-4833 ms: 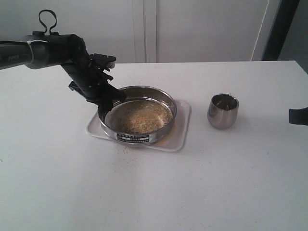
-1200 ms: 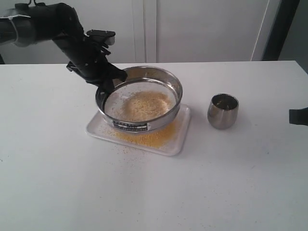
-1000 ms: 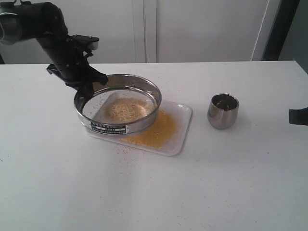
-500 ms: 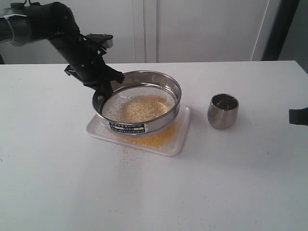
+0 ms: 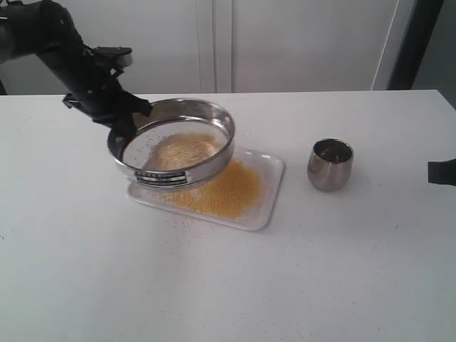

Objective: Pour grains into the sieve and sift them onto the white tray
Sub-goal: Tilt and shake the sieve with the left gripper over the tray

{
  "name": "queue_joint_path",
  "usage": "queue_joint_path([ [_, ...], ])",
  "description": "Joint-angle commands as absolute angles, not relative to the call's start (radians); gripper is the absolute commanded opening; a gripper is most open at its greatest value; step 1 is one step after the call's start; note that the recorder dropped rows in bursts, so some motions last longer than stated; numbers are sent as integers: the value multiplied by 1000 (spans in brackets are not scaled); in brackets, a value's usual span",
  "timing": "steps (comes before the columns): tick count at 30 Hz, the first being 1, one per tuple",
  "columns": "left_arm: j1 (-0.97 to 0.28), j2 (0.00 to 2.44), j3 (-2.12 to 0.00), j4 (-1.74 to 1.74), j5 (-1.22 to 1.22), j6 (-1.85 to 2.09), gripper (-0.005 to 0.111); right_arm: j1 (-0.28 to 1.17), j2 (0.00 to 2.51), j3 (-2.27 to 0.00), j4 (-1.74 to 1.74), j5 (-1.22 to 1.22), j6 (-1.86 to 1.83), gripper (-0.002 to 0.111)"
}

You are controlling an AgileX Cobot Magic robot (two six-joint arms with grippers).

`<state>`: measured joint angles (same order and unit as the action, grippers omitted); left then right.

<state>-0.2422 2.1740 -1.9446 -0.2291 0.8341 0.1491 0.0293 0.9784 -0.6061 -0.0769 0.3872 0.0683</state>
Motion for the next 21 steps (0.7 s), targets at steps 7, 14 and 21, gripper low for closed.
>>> queue_joint_path([
  [7,-245,2156,-1948,-233,804,92,0,20,970,-603,-77,378,63,0],
  [14,-274,2158,-1948,-268,775,199,0,20,970,-603,-77,378,63,0],
  [21,-291,2158,-1948,-410,864,519,0,20,970,-603,-77,378,63,0],
])
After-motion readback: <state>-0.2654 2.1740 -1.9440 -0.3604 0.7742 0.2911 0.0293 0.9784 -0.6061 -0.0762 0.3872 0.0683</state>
